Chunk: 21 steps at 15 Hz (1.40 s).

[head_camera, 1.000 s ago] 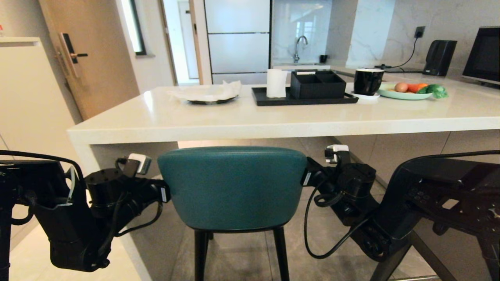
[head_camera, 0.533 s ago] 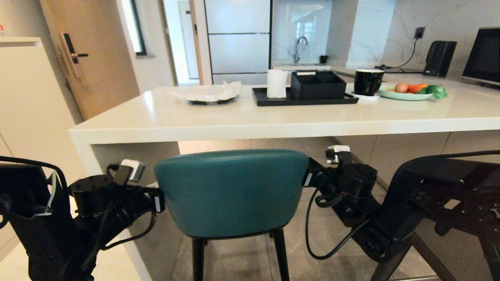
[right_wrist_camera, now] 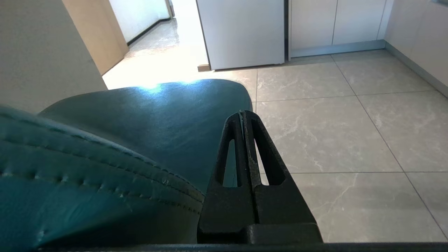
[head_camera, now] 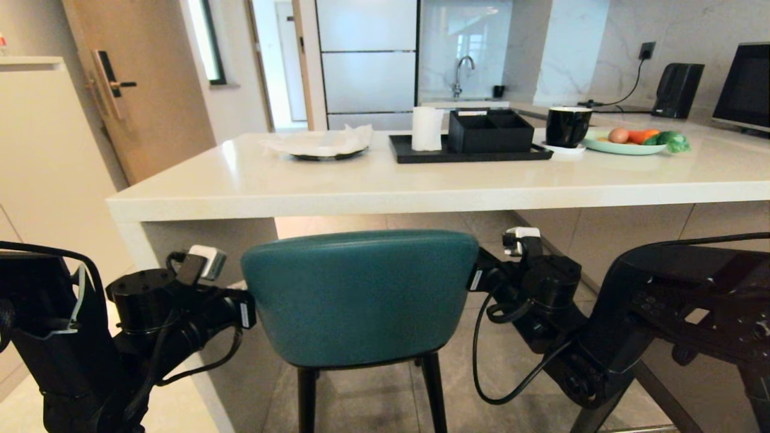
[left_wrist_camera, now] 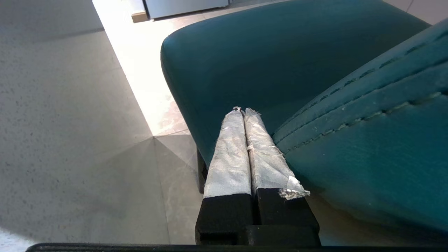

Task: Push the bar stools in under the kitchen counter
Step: Pull the blue chair out from under the dining table

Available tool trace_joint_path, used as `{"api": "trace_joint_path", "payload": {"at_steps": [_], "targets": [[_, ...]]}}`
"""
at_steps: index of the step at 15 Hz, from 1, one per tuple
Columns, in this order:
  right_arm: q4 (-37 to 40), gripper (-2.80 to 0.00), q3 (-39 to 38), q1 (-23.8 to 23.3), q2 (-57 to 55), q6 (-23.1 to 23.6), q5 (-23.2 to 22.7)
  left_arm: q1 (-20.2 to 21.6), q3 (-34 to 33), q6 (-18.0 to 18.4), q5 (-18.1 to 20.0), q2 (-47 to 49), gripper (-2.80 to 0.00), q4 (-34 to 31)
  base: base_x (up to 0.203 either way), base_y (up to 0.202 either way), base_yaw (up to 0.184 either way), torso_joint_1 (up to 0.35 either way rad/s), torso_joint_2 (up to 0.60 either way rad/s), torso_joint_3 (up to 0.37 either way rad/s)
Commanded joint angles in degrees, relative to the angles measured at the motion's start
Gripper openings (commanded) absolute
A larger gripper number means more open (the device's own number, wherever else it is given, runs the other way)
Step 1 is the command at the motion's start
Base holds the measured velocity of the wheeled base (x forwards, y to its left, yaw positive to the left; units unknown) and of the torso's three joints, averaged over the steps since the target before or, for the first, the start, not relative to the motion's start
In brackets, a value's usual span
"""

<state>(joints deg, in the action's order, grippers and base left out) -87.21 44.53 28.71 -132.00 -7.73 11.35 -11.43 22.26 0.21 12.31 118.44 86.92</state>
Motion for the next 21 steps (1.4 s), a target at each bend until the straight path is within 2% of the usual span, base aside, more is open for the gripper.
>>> {"api": "trace_joint_path", "payload": {"at_steps": [1, 14, 21], "targets": [[-0.45, -2.8, -0.06, 0.12, 0.08, 0.0, 0.08, -1.87, 0.15, 0.0, 0.08, -0.06, -2.8, 0.74, -0.068, 0.0, 0.001, 0.005, 0.0, 0.002], [-0.45, -2.8, -0.14, 1.77, 1.55, 1.23, 0.16, -1.42, 0.26, 0.05, -0.01, -0.41, -2.8, 0.74, -0.193, 0.0, -0.002, 0.002, 0.0, 0.002], [-0.45, -2.8, -2.76, 2.38, 4.1, 1.14, 0.08, -0.78, 0.42, 0.23, -0.01, -0.67, -2.8, 0.74, -0.196, 0.0, -0.001, 0.003, 0.0, 0.004]]}}
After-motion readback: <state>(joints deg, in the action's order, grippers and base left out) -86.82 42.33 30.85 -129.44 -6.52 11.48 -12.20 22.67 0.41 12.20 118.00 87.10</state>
